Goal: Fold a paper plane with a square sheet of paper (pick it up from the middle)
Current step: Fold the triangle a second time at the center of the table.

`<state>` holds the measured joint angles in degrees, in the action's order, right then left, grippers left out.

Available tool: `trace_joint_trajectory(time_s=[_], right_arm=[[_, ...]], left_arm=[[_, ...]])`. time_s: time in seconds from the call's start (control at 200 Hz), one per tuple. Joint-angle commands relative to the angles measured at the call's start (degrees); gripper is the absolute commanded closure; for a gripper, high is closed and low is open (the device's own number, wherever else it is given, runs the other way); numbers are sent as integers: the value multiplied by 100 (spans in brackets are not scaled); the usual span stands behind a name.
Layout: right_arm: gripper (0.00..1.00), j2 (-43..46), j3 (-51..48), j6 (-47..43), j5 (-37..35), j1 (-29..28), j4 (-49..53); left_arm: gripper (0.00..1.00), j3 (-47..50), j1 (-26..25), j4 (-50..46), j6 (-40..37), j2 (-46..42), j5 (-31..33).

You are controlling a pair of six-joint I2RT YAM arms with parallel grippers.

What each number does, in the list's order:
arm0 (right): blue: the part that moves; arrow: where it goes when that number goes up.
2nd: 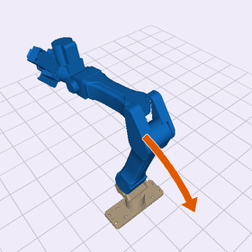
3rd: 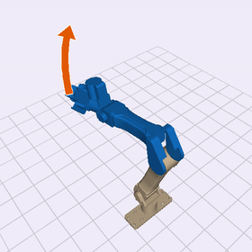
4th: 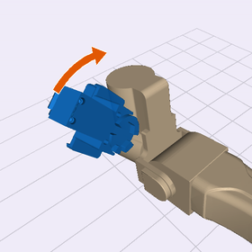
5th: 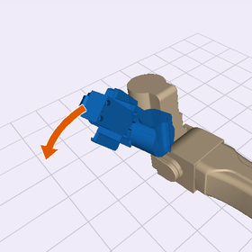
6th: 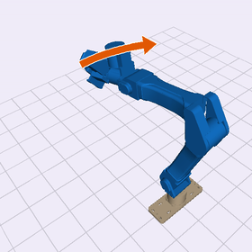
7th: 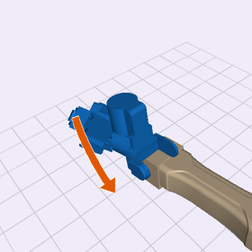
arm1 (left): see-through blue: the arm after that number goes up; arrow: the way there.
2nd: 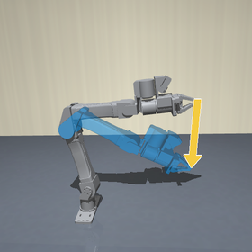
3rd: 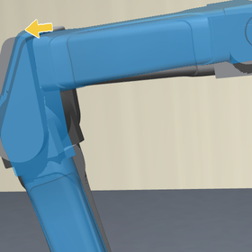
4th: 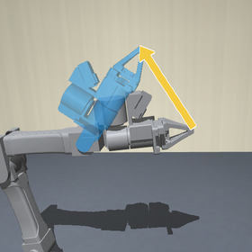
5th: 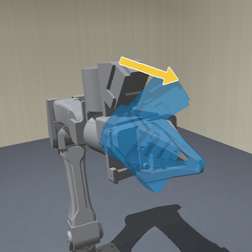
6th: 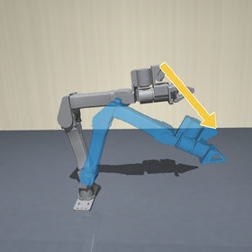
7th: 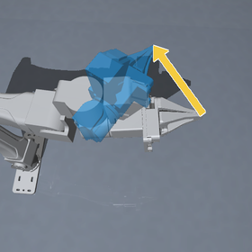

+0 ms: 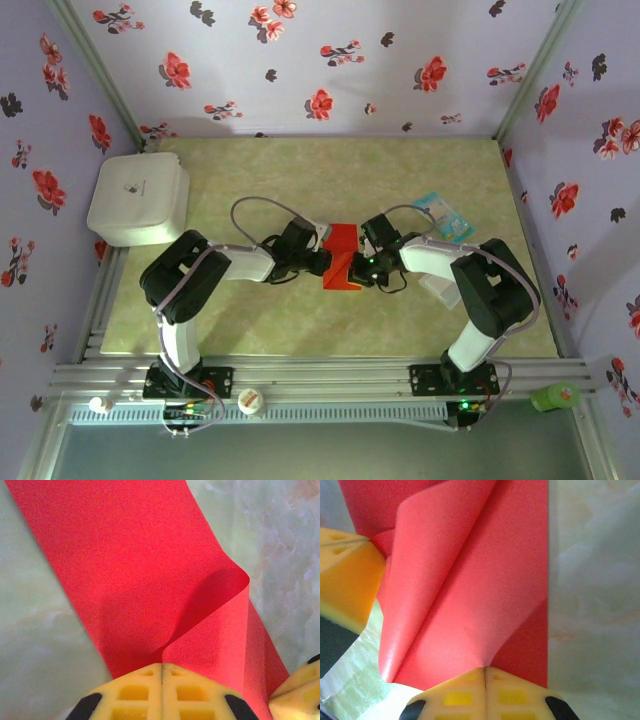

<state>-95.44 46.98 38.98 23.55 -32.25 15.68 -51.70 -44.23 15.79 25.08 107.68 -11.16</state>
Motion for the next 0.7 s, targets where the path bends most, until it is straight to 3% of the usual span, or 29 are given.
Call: trace_joint_trajectory(time_s=[0.0, 0.44, 0.695], right_arm=[[98, -134, -39, -57, -158, -27, 331], [98, -101, -5, -53, -211, -28, 407], [98, -123, -8, -39, -193, -27, 351]], left_arm=[[98, -90, 46, -68, -107, 95, 93], [100, 270, 72, 299, 66, -166, 306], [100, 35, 81, 148, -56, -1, 114]])
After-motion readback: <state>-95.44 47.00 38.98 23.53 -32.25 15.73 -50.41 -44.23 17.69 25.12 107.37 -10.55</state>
